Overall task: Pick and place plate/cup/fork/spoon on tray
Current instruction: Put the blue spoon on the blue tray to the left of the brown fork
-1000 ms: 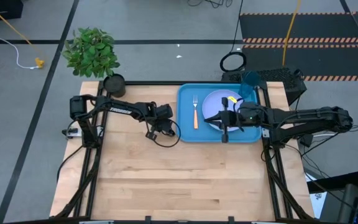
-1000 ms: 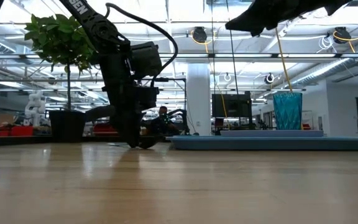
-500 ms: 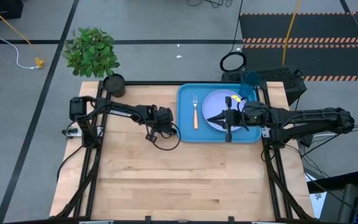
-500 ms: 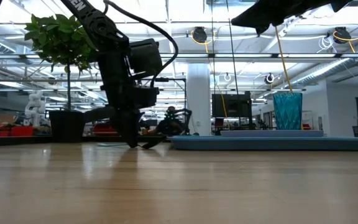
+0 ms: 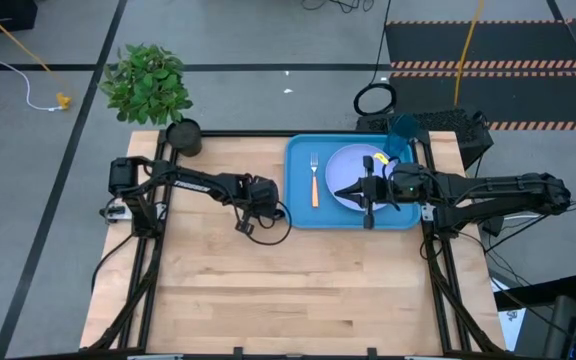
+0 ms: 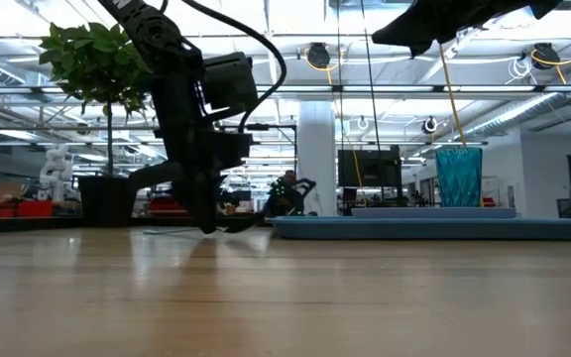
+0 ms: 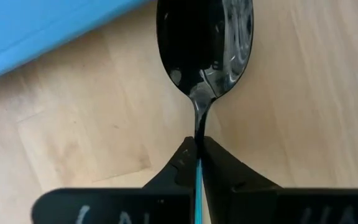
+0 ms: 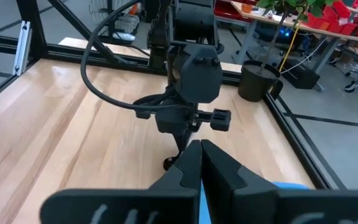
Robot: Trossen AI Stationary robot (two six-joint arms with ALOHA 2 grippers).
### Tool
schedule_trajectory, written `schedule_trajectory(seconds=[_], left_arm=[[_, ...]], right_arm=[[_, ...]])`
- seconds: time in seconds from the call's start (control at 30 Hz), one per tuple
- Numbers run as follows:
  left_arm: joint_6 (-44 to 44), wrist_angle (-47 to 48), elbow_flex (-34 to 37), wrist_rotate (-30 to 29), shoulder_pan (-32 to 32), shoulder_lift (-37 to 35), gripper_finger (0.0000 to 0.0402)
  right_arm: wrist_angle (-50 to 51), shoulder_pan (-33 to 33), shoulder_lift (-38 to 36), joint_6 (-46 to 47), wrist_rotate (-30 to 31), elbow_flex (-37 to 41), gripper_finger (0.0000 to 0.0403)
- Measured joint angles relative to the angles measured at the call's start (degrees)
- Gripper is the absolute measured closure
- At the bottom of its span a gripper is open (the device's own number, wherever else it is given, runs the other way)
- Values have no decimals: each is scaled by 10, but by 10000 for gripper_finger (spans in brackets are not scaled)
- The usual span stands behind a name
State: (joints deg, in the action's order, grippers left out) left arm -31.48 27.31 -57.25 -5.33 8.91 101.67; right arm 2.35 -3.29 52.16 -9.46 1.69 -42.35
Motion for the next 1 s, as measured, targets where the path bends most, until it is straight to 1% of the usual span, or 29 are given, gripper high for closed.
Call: schedule_trajectory(seconds=[0.1,0.2,0.27,0.4,0.53,0.67,0.77,0.9,1.0], left_arm=[[12,-4,0,-3,0,0,392],[22,-4,0,-3,-2,-1,382],[26,-3,0,-6,-6,-10,381],[43,-3,-10,-7,-16,-33,394],[65,-16,-28,-10,-23,-55,387],[65,-67,-33,-23,-30,-58,390],[66,-126,-34,-26,-30,-59,395],[72,-187,-34,-37,-30,-59,388],[95,-230,-34,-38,-31,-59,387]], right_arm=[[0,0,0,1,0,0,403],[1,0,0,10,0,0,403],[1,0,0,13,0,0,403],[3,0,0,13,0,0,403],[2,0,0,13,0,0,403],[-2,0,0,13,0,0,403],[-4,0,0,24,0,0,403],[-8,0,0,43,0,0,403],[-9,0,0,43,0,0,403]])
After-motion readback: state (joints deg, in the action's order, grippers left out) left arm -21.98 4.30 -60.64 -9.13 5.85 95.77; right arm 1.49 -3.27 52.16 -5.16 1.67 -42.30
